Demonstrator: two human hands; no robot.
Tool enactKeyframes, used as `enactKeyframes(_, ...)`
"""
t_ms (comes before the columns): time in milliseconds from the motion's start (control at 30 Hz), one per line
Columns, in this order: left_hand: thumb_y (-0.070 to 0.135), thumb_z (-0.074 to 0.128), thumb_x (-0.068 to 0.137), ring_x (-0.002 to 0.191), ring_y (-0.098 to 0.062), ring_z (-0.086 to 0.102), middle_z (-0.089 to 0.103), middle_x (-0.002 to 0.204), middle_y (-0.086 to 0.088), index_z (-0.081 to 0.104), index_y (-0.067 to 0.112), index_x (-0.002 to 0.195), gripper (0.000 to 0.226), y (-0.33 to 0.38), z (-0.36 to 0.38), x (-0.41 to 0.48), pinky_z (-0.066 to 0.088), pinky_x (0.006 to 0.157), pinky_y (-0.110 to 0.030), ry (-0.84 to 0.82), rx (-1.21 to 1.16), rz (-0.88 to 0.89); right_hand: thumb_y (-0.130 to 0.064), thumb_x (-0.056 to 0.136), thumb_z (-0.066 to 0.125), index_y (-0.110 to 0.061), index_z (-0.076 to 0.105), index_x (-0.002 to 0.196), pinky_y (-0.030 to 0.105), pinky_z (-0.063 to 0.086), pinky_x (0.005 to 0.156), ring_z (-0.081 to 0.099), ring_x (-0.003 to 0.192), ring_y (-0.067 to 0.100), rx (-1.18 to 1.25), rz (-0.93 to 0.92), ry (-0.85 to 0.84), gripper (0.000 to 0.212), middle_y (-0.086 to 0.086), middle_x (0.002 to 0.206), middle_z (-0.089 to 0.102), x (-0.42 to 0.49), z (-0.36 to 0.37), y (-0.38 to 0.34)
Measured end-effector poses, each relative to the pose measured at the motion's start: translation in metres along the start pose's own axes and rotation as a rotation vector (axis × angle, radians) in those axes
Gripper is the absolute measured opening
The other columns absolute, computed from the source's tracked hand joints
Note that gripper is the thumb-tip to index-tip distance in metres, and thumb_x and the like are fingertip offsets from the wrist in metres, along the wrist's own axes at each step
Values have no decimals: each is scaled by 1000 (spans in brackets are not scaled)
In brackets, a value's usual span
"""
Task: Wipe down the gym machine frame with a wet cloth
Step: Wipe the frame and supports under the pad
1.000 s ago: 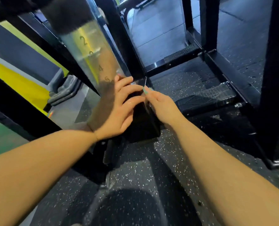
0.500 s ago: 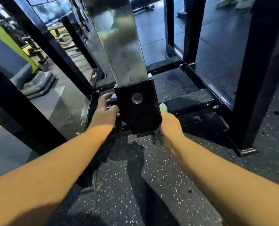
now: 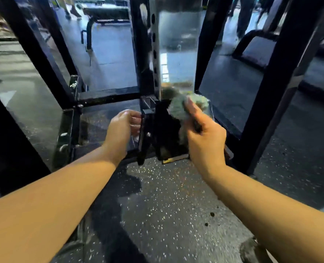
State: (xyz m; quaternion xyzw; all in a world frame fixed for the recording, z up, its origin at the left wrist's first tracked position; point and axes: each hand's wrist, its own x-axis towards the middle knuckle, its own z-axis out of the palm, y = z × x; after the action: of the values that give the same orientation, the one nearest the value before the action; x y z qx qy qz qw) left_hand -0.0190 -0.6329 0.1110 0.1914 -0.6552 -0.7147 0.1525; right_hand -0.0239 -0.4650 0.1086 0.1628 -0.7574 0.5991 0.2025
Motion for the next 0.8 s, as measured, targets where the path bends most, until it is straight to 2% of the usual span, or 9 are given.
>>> enactKeyframes(100, 10, 33, 92, 46, -8, 55, 61, 52, 4, 61, 10, 75, 33, 5, -6, -4, 42, 44, -14, -79, -124, -133, -17, 96, 45, -13, 41, 142, 35, 6, 120, 11, 142, 19, -345, -371, -96, 47, 0, 151, 31, 11, 40, 11)
enactKeyframes(167, 13, 27, 94, 59, -12, 60, 67, 62, 1, 65, 11, 82, 39, 9, -17, -3, 46, 55, -21, -163, -81, -165, -19, 98, 38, -15, 22, 148, 49, 11, 118, -1, 144, 24, -492, -463, -152, 53, 0, 159, 8, 4, 52, 36)
enactKeyframes(233, 16, 22, 96, 71, -12, 63, 70, 72, 2, 66, 15, 90, 45, 12, -29, -1, 46, 66, -27, -250, -32, -170, -8, 97, 39, -19, 18, 146, 44, 19, 115, 7, 143, 28, -600, -565, -203, 54, -5, 158, 3, -14, 47, 57)
enactKeyframes(367, 14, 23, 96, 94, -18, 62, 69, 98, -1, 62, 17, 110, 42, 14, -42, -1, 43, 91, -37, -349, 25, -182, 24, 71, 56, -20, 27, 144, 37, 41, 104, 35, 133, 30, -768, -665, -440, 91, -7, 160, 0, -43, 11, 74)
enactKeyframes(467, 15, 24, 97, 96, -19, 60, 68, 106, -2, 62, 17, 114, 42, 12, -47, 2, 45, 88, -34, -367, 25, -185, 7, 93, 45, -12, 29, 142, 22, 16, 116, 15, 144, 20, -731, -631, -353, 55, -10, 159, -4, -26, 19, 55)
enactKeyframes(533, 18, 28, 97, 92, -16, 61, 67, 105, -1, 63, 18, 113, 38, 10, -47, 1, 46, 79, -31, -356, -29, -180, -11, 102, 26, -10, 29, 140, 20, 14, 112, 2, 146, 16, -734, -564, -276, 39, -11, 160, -2, -22, 35, 44)
enactKeyframes(600, 17, 33, 96, 90, -16, 60, 66, 105, 0, 64, 20, 107, 32, 6, -47, 3, 47, 82, -33, -349, -63, -170, -4, 91, 28, -10, 33, 139, 20, 14, 114, 3, 146, 15, -726, -492, -283, 48, -10, 160, 3, -45, 43, 56)
enactKeyframes(700, 10, 37, 95, 84, -17, 57, 62, 99, -1, 61, 24, 93, 28, 4, -44, 2, 48, 79, -36, -306, -65, -86, 15, 76, 47, -12, 49, 131, 16, 20, 114, 26, 141, 12, -665, -429, -382, 61, -5, 152, 29, -75, 29, 58)
enactKeyframes(800, 14, 42, 95, 79, -14, 54, 59, 93, 0, 58, 25, 89, 21, 14, -42, -1, 47, 70, -30, -247, -109, 10, 1, 80, 50, -17, 62, 114, 16, 35, 106, 51, 123, 19, -490, -405, -247, 40, 3, 131, 53, -53, 30, -1)
